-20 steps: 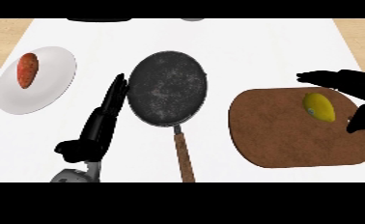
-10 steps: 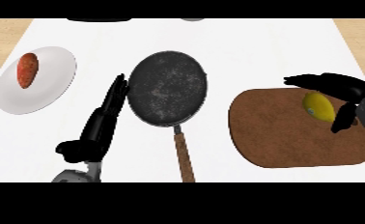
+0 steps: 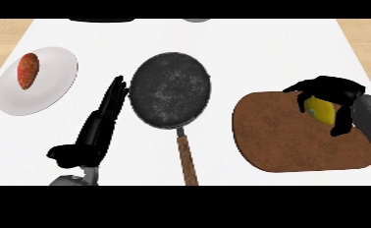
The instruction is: Pick the lemon from the cutting board and place it in the pan
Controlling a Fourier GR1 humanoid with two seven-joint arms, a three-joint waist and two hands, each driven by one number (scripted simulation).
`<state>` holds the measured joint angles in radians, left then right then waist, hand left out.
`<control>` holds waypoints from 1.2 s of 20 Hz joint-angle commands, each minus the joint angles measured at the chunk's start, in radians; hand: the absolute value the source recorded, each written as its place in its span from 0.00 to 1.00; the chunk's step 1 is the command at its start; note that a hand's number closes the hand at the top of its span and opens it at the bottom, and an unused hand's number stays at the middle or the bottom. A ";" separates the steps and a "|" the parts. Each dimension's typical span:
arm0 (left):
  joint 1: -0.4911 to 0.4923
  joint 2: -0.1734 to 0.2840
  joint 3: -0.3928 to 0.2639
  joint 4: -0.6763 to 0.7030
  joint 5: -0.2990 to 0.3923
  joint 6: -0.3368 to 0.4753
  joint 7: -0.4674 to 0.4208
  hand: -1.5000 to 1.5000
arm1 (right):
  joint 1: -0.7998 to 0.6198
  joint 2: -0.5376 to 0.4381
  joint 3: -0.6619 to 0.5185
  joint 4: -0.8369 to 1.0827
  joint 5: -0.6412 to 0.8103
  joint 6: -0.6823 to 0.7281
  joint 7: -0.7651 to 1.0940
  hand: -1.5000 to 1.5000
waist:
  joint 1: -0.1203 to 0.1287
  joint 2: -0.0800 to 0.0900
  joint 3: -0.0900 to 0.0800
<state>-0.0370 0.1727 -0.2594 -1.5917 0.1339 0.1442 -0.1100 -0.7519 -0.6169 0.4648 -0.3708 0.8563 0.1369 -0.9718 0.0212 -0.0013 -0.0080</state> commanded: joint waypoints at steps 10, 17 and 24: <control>-0.021 0.003 0.034 -0.017 -0.018 -0.021 0.030 0.50 | 0.020 0.035 -0.141 0.073 -0.044 -0.181 -0.124 1.00 | -0.004 0.005 0.010; -0.020 -0.022 0.023 0.052 -0.033 -0.010 -0.007 0.50 | -0.044 0.344 -0.220 0.001 -0.124 -0.218 0.363 1.00 | -0.021 -0.031 -0.001; -0.005 -0.023 0.013 0.067 -0.033 -0.015 0.003 0.50 | -0.155 0.514 -0.271 -0.056 -0.125 -0.377 0.687 1.00 | -0.009 -0.069 -0.005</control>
<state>-0.0467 0.1488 -0.2437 -1.5316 0.0997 0.1331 -0.1116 -0.8624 -0.2386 0.2389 -0.3952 0.7636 -0.1393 -0.4676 0.0064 -0.0566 -0.0238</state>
